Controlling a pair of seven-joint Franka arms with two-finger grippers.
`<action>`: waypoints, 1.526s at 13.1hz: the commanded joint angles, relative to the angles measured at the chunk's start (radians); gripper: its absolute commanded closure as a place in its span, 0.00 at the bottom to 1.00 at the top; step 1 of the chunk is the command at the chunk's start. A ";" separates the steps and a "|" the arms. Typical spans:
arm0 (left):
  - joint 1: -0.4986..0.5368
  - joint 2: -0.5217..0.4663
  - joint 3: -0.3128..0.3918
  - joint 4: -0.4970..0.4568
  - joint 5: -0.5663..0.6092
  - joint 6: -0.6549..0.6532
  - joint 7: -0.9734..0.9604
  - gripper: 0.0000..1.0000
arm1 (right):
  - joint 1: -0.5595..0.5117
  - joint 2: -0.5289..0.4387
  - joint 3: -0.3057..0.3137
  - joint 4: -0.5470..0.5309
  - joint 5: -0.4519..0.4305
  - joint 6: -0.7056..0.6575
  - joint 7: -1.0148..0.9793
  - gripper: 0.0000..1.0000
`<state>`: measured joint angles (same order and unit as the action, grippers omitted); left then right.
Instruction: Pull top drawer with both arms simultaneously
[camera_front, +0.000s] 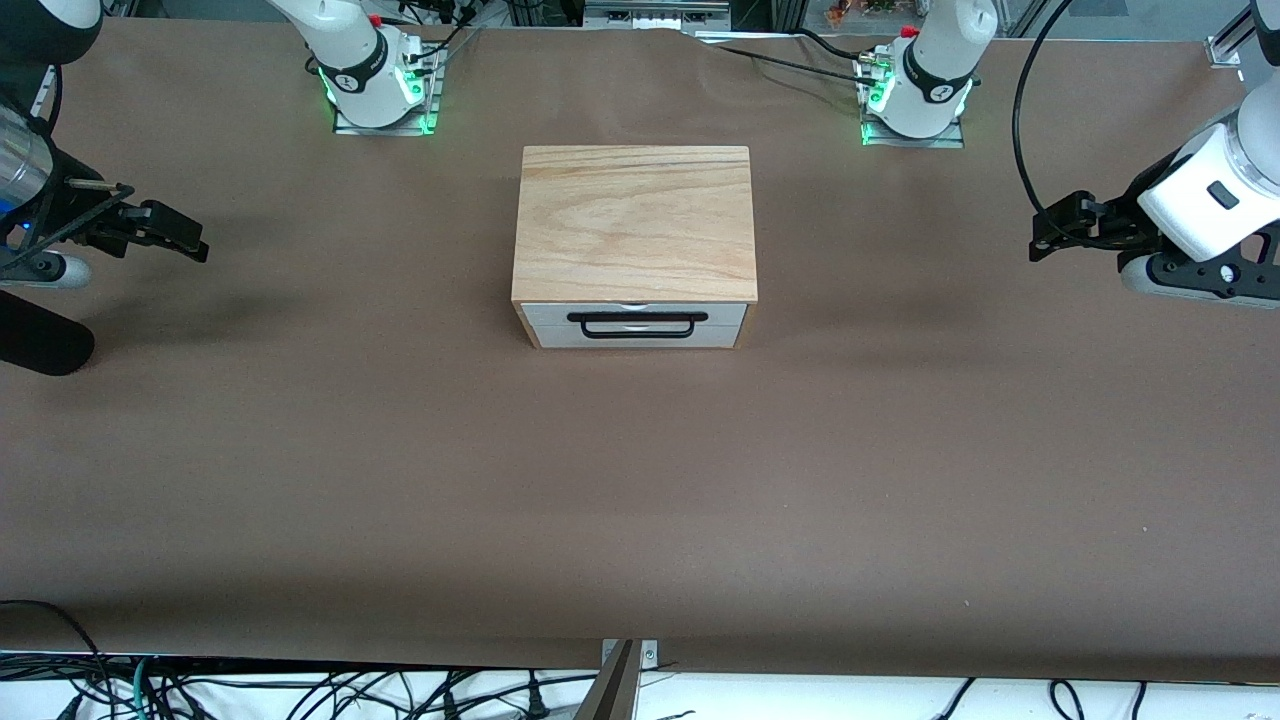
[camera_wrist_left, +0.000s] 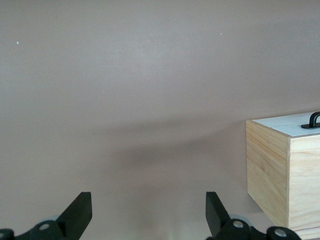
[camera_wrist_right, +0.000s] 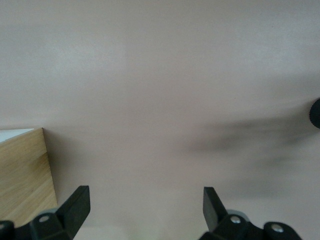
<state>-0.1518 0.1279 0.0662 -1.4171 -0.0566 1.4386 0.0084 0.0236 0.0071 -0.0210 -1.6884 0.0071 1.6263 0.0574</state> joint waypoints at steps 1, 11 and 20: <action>-0.006 0.007 0.004 0.015 0.001 0.003 -0.008 0.00 | -0.002 -0.007 0.001 -0.007 0.005 -0.002 -0.013 0.00; 0.006 0.054 0.007 0.014 -0.089 0.002 -0.007 0.00 | 0.004 0.129 0.125 -0.001 0.138 0.021 -0.007 0.00; -0.028 0.269 0.004 -0.003 -0.363 0.172 0.145 0.00 | 0.084 0.381 0.130 0.019 0.761 0.095 -0.212 0.00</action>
<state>-0.1774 0.3444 0.0635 -1.4233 -0.3451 1.5675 0.0679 0.1093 0.3488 0.1079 -1.6855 0.6752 1.7212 -0.0633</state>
